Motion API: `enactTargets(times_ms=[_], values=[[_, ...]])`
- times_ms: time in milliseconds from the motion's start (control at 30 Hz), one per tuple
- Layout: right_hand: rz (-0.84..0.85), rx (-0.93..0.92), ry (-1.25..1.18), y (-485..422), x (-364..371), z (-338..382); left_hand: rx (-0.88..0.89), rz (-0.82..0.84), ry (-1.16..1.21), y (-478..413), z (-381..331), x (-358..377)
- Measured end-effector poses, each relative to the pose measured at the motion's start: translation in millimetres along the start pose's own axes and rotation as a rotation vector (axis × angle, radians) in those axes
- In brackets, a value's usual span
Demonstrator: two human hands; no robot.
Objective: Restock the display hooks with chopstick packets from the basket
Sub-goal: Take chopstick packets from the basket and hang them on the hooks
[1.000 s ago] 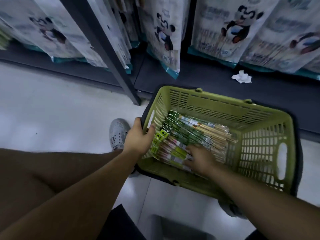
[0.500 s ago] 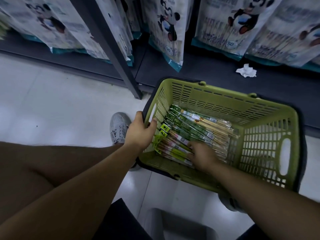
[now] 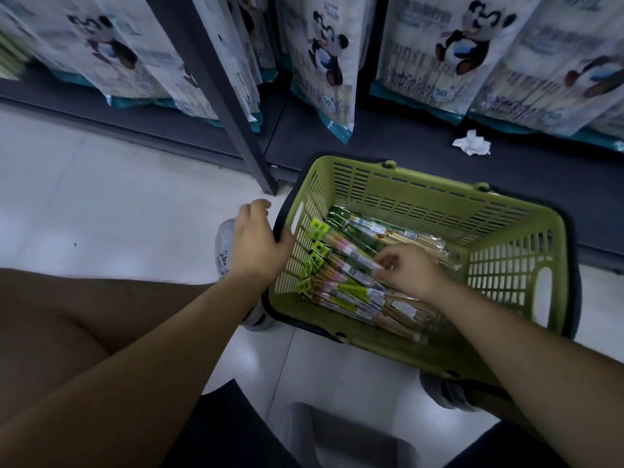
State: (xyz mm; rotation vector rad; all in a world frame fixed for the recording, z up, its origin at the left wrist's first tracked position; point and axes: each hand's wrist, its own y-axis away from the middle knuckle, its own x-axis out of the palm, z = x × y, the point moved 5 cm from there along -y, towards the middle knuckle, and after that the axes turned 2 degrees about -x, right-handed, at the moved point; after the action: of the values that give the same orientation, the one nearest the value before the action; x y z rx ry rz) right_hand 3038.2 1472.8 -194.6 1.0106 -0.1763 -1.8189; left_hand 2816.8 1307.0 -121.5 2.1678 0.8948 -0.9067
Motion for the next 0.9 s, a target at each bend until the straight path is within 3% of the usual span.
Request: enactTargets(times_ms=[33,100,233,300,533,600,733,900], values=[[-0.028,-0.007,-0.104,0,-13,11,0.073,-0.077,-0.021,1,-10,-6],[-0.056,-0.031,-0.314,2,-28,38,0.099,-0.031,0.039,3,-27,-7],[-0.101,-0.148,-0.354,5,-27,81,-0.171,0.424,0.45,19,-42,25],[-0.1,-0.188,-0.289,7,-20,88,-0.297,0.539,0.675,29,-45,37],[-0.036,-0.146,-0.367,9,-14,73,-0.461,0.483,1.082,33,-42,47],[0.038,-0.07,-0.348,8,-14,63,-0.448,0.399,1.121,27,-40,42],[0.285,-0.003,-0.085,9,-17,46,-0.415,0.319,1.173,19,-41,34],[0.308,-0.016,-0.067,7,-25,38,-0.371,0.257,1.193,21,-50,36]])
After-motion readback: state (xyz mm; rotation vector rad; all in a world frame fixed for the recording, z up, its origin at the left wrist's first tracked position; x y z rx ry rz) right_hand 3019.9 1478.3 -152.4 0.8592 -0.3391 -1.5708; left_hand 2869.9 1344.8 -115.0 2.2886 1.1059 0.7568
